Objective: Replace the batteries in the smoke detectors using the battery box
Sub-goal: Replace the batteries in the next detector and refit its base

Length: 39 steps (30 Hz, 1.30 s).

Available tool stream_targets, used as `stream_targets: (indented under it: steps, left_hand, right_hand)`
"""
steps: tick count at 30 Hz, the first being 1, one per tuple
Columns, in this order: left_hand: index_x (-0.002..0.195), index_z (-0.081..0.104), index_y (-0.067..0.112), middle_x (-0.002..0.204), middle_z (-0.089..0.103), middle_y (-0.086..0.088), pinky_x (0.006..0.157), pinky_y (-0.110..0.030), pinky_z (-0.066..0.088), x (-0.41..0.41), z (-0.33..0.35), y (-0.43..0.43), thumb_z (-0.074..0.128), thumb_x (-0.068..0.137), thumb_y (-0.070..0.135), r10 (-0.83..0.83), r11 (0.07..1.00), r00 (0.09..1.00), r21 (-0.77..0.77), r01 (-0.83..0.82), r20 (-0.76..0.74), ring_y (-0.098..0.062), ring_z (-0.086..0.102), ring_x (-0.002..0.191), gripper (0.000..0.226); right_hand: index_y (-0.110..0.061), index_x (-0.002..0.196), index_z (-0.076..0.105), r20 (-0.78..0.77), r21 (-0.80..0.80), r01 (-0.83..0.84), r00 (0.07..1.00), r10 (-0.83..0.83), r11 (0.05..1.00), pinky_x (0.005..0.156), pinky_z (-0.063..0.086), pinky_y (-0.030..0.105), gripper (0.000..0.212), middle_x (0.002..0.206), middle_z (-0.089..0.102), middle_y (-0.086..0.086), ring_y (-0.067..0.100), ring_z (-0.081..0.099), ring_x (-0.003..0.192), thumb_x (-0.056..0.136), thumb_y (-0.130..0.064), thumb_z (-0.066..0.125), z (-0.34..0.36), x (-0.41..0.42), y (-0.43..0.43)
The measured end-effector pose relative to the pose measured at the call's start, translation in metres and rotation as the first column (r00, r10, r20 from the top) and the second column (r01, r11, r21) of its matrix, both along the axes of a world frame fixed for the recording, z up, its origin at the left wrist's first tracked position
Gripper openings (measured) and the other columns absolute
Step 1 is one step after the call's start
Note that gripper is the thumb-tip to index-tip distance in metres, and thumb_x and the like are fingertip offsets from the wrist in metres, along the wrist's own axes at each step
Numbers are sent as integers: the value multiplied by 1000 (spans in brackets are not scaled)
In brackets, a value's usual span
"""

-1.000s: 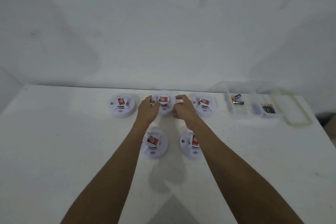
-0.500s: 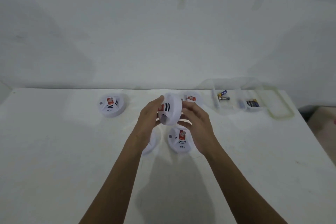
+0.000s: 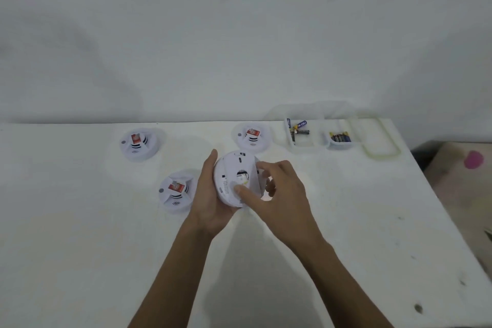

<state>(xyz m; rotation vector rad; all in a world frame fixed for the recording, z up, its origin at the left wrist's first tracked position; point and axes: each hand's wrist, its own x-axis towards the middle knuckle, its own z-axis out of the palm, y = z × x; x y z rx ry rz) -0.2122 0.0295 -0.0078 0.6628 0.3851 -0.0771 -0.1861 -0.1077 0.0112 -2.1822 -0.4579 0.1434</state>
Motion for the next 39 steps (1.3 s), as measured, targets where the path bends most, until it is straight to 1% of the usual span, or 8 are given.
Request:
stream_targets:
  steps: [9, 15, 19, 22, 26, 31, 34, 39]
  left_hand:
    - [88, 78, 20, 95, 73, -8, 72, -32, 58, 5, -5, -42, 26, 96, 47, 33, 999, 999, 25, -33, -2, -21, 71, 83, 59]
    - [101, 65, 14, 90, 74, -7, 65, -28, 59, 10, -16, -59, 25, 101, 35, 53, 993, 998, 105, -55, 24, -18, 72, 78, 46]
    - [98, 74, 17, 96, 73, -9, 73, -35, 59, 12, -20, -67, 64, 77, 51, 93, 990, 995, 104, -96, 33, -24, 67, 91, 42]
    - [111, 69, 15, 114, 66, -15, 80, -45, 56, 13, -25, -69, 34, 94, 51, 43, 999, 999, -17, -43, 22, -31, 64, 100, 53]
    - [117, 66, 13, 126, 59, -21, 90, -53, 48, 13, -29, -70, 25, 94, 53, -10, 992, 1000, -124, 13, 25, -42, 57, 112, 61]
    - [123, 61, 9, 132, 54, -24, 89, -51, 51, 14, -35, -76, 29, 91, 56, -64, 983, 996, -167, 72, 54, -47, 55, 114, 65]
    - [124, 61, 9, 132, 53, -25, 91, -52, 49, 16, -41, -80, 27, 92, 57, -101, 974, 993, -196, 111, 61, -47, 53, 117, 67]
    - [132, 53, 8, 135, 50, -26, 99, -52, 43, 16, -46, -89, 38, 91, 55, -173, 954, 981, -234, 189, 85, -49, 46, 123, 65]
  right_hand:
    - [-25, 125, 42, 43, -221, 46, 998, -38, 974, 87, 48, 24, 71, 114, 45, -9, 8, 44, 103, 71, -65, 66, 13, -4, -24]
    - [-27, 113, 35, -42, -104, 2, 999, -6, 995, 85, 51, 27, 64, 107, 40, -10, 9, 42, 103, 69, -43, 79, 15, 3, -40]
    - [-27, 99, 43, -63, 17, -84, 994, 85, 996, 71, 46, 10, 25, 91, 47, -13, 3, 52, 87, 86, -25, 65, 15, 9, -52]
    - [-16, 79, 47, -109, 209, -48, 991, 72, 977, 50, 37, 9, 15, 72, 45, -2, 1, 46, 60, 90, -9, 55, 20, 17, -69]
    - [-6, 100, 58, -233, 294, 75, 973, -5, 953, 64, 53, 30, 11, 92, 66, 4, 16, 64, 71, 93, -10, 51, 16, 35, -93]
    - [-9, 86, 47, -283, 189, 181, 951, -123, 965, 60, 45, 26, 39, 80, 62, 11, 15, 56, 62, 96, -46, 47, -22, 47, -122]
    - [-17, 89, 37, -89, 8, 100, 991, -99, 995, 50, 35, 21, 19, 66, 51, 2, 15, 48, 54, 98, -34, 43, -53, 48, -137]
    - [-18, 111, 52, 193, -432, 91, 981, -7, 897, 67, 40, 26, 35, 97, 55, 0, 16, 48, 79, 82, -37, 59, -91, 49, -151]
